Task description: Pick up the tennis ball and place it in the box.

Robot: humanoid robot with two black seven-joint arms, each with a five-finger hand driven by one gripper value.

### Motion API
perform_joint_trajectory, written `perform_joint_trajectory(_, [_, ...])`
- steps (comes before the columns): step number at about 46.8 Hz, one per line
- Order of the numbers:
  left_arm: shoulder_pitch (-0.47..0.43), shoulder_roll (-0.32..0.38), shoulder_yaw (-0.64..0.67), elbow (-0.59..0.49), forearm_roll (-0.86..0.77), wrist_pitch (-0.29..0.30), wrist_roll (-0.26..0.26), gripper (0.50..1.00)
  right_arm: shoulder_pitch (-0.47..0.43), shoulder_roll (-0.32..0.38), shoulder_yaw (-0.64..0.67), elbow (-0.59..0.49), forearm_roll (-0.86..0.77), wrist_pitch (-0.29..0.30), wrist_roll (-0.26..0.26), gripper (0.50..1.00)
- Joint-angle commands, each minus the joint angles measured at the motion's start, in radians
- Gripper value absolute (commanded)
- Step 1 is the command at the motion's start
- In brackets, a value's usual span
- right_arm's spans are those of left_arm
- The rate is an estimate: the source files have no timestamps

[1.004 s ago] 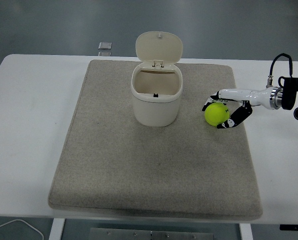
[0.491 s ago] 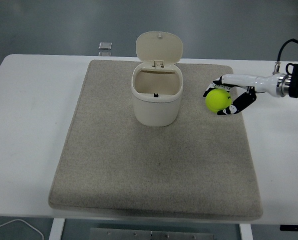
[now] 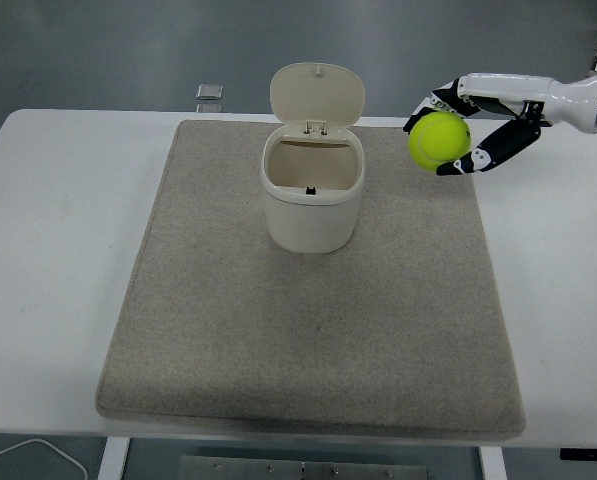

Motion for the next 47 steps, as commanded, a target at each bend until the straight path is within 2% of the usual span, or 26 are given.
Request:
perform_joint_trajectory(1, [0.0, 0.0, 0.0, 0.0, 0.0, 0.0, 0.0, 0.996, 0.002, 0.039, 0.001, -0.005, 0.022, -0.007, 0.0, 0.5])
perform_joint_trajectory(16, [0.0, 0.0, 0.0, 0.0, 0.0, 0.0, 0.0, 0.996, 0.002, 0.164, 0.032, -0.039, 0.051, -0.039, -0.003, 0.5])
perform_joint_trajectory(31, [0.0, 0.0, 0.0, 0.0, 0.0, 0.0, 0.0, 0.996, -0.004, 0.228, 0.032, -0.074, 0.068, -0.063, -0.014, 0.5])
perform_joint_trajectory(37, [0.0, 0.0, 0.0, 0.0, 0.0, 0.0, 0.0, 0.996, -0.008, 0.256, 0.025, -0.1, 0.066, -0.097, -0.016, 0.5])
perform_joint_trajectory(47, [0.0, 0.0, 0.0, 0.0, 0.0, 0.0, 0.0, 0.996, -0.008, 0.294, 0.019, -0.126, 0.066, -0.102, -0.016, 0.5])
